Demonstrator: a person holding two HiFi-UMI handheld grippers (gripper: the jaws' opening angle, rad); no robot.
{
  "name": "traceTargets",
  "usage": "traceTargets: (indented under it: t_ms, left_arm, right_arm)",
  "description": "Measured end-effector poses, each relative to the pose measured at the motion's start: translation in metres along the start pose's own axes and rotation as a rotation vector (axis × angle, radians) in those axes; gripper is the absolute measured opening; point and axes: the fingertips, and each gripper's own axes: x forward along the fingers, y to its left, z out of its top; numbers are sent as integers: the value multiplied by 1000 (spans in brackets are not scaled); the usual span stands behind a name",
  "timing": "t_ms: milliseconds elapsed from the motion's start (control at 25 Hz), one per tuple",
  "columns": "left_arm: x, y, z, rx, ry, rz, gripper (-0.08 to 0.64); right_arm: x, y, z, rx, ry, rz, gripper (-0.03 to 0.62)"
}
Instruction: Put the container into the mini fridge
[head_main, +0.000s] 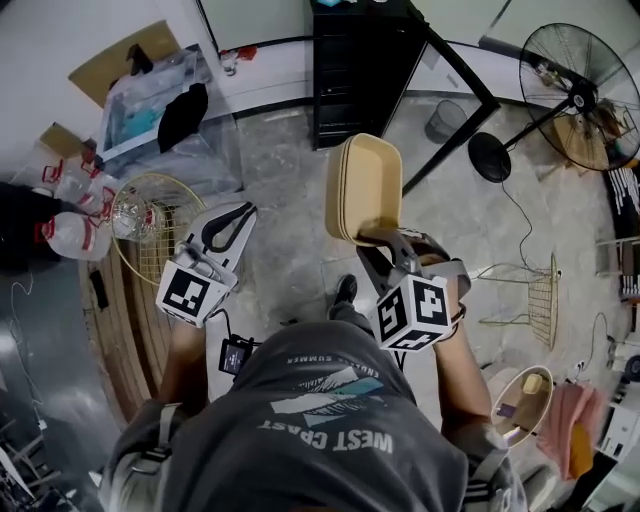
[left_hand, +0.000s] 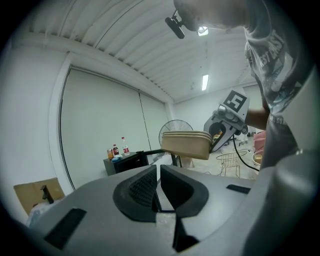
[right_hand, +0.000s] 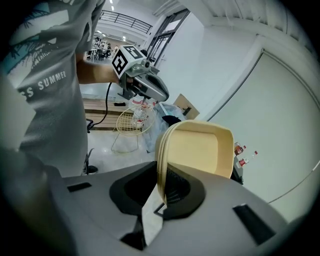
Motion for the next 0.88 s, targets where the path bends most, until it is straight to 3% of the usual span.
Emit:
traceTargets:
  t_ms: [640,880]
  left_arm:
    - [101,19,22,-7,37,162,36]
    - [126,16,25,-5,55,176,36]
  right_arm:
    - [33,-106,-64,-91,-93,85,49]
    - [39,-129,-82,-102,-114,96,49]
